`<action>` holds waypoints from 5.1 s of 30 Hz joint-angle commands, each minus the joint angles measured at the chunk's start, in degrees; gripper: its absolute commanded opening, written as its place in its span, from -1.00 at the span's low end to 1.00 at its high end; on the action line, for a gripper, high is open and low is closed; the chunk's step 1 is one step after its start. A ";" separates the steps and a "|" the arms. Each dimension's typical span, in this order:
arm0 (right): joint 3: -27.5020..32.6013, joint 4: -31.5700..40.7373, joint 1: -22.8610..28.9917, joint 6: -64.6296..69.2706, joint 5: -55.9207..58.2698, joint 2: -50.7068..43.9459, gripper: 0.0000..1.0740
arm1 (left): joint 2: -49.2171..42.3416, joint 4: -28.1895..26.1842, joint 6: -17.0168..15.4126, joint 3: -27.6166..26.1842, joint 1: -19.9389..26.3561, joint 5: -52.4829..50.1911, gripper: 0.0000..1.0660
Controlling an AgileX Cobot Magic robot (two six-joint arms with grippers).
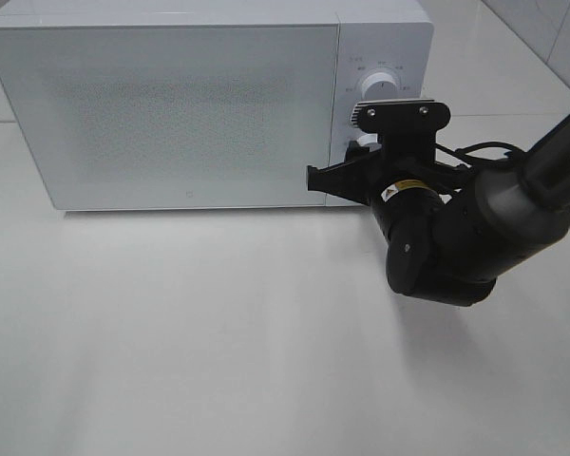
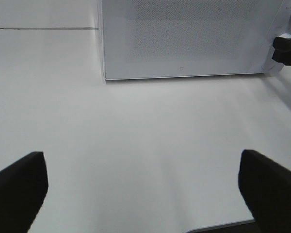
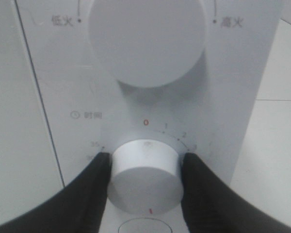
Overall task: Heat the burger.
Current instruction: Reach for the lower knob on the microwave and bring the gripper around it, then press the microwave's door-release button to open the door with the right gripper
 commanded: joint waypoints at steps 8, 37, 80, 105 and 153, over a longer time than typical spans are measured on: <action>-0.46 -2.81 0.11 -0.63 -3.15 -0.97 -0.88 | -0.97 -0.17 0.06 0.11 0.17 -0.40 0.88; -0.52 -6.36 0.11 32.72 -11.97 -0.97 -0.86 | -0.97 -0.17 0.06 0.11 0.17 -0.40 0.88; -0.52 -6.99 0.11 96.14 -17.25 -0.97 -0.86 | -0.97 -0.17 0.06 0.11 0.17 -0.40 0.88; -0.52 -2.01 0.11 94.02 -16.67 -0.97 -0.31 | -0.97 -0.17 0.06 0.11 0.17 -0.40 0.88; 14.21 -11.06 -0.06 62.45 18.28 -16.73 0.30 | -0.97 -0.17 0.06 0.11 0.17 -0.40 0.88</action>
